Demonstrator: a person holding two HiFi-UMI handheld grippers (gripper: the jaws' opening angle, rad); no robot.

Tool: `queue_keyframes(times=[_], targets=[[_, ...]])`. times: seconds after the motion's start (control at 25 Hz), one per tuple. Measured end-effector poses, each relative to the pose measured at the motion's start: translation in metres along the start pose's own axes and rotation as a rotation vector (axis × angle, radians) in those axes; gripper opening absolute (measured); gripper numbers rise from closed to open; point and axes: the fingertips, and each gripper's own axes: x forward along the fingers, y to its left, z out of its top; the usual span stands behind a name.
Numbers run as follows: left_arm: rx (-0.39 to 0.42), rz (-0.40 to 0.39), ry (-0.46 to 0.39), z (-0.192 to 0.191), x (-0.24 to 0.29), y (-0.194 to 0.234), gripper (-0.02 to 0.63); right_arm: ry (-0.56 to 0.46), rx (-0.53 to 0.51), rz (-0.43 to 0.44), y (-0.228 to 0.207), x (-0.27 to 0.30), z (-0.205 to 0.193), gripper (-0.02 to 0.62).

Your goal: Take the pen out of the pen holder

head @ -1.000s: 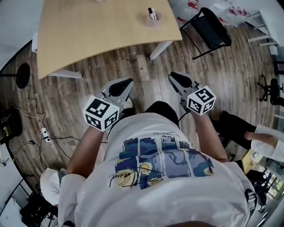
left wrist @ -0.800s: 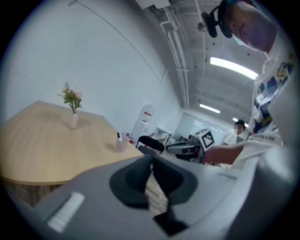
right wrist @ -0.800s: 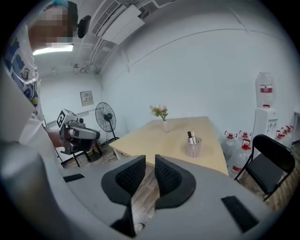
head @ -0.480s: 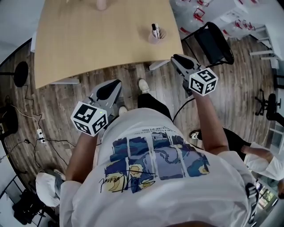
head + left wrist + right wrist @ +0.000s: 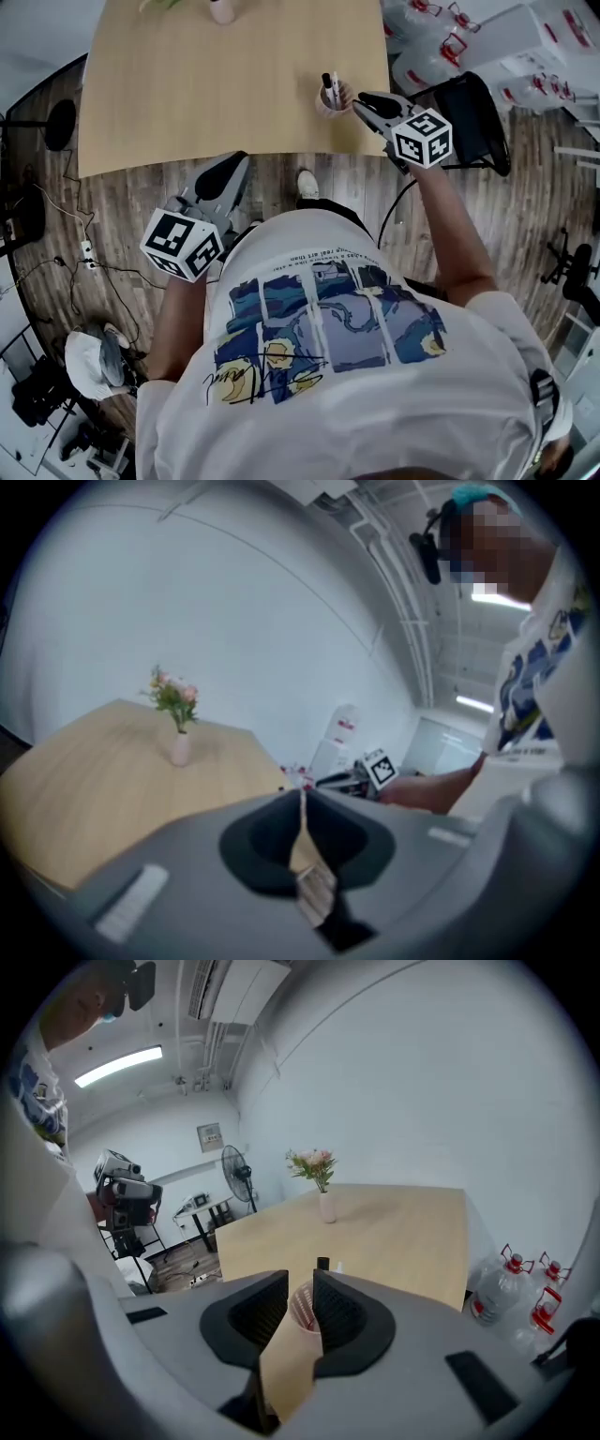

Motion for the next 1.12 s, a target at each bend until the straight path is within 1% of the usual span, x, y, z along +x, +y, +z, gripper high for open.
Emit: queue_keyframes(times=[0.32, 0.48, 0.68, 0.92, 1.12], targets=[[-0.037, 0.136, -0.034, 0.014, 0.022, 0.014, 0.023, 0.086, -0.072, 0.157, -0.041, 0.049, -0.003, 0.098], [-0.053, 0.19, -0.028, 0.014, 0.025, 0.02, 0.023, 0.123, -0.086, 0.255, -0.045, 0.07, -0.007, 0.1], [-0.06, 0.23, -0.024, 0.015, 0.027, 0.027, 0.023, 0.153, -0.095, 0.338, -0.045, 0.086, -0.012, 0.1], [-0.068, 0.251, -0.02, 0.015, 0.024, 0.033, 0.023, 0.164, -0.077, 0.376, -0.042, 0.095, -0.016, 0.095], [-0.072, 0.252, -0.019, 0.014, 0.02, 0.035, 0.023, 0.15, -0.074, 0.35, -0.041, 0.094, -0.017, 0.055]])
